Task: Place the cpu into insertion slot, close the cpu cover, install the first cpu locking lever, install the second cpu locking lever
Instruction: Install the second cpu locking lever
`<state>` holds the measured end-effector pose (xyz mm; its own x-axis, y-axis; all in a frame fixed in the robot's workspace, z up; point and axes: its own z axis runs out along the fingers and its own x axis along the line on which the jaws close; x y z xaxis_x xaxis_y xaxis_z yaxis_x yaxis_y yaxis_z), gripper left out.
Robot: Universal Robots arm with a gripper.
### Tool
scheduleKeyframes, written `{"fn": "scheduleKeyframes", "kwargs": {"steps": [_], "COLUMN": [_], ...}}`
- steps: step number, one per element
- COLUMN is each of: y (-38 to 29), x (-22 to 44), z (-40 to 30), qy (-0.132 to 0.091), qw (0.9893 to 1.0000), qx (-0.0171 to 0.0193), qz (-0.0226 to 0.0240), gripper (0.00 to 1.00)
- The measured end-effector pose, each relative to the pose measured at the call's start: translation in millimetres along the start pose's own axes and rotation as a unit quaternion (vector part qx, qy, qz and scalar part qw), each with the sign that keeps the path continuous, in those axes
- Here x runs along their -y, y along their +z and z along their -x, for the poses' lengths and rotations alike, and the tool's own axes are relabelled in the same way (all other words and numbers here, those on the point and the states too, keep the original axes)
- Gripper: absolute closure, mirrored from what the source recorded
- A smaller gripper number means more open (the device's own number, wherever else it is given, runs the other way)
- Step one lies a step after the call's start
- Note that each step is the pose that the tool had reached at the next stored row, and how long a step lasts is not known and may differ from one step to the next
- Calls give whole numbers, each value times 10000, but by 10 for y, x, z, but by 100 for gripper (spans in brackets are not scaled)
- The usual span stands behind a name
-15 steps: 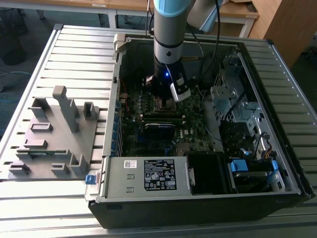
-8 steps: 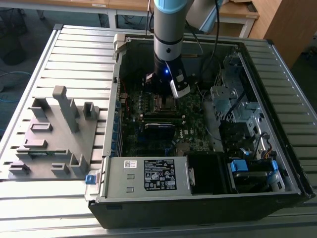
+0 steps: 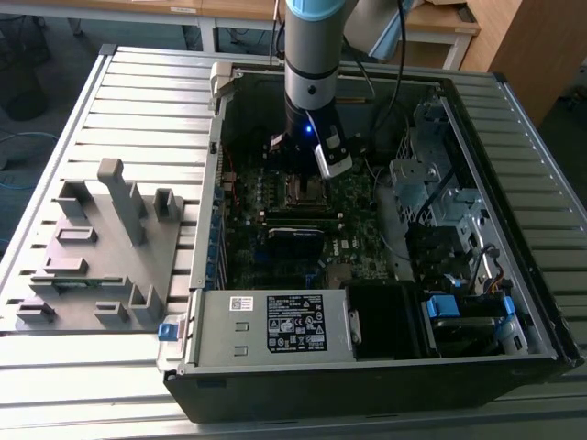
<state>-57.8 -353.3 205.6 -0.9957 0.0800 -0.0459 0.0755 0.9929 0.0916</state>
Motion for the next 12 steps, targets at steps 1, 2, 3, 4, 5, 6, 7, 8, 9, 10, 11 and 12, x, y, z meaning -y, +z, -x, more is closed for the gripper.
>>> {"fn": "scheduleKeyframes", "kwargs": {"steps": [1,2,3,4,5,6,7,8,9,10,11,12], "y": [0,1,2,3,3,2,-4,-12,-19,-22,-21,-22], "x": [-3,-5,-7,-8,-9,-9,-9,-10,-11,-11,-12,-12], "z": [7,17,28,36,37,36,37,38,38,38,39,39], "qy": [1,1,1,0,1,1,1,1,1,0,0,0], "qw": [10000,10000,10000,10000,10000,10000,10000,10000,10000,10000,10000,10000], "qx": [0,0,0,0,0,0,0,0,0,0,1,1], "qz": [-1,-1,0,0,0,0,-1,-1,-1,0,1,2], "gripper": [90,90,90,90,90,90,90,90,90,90,90,90]}}
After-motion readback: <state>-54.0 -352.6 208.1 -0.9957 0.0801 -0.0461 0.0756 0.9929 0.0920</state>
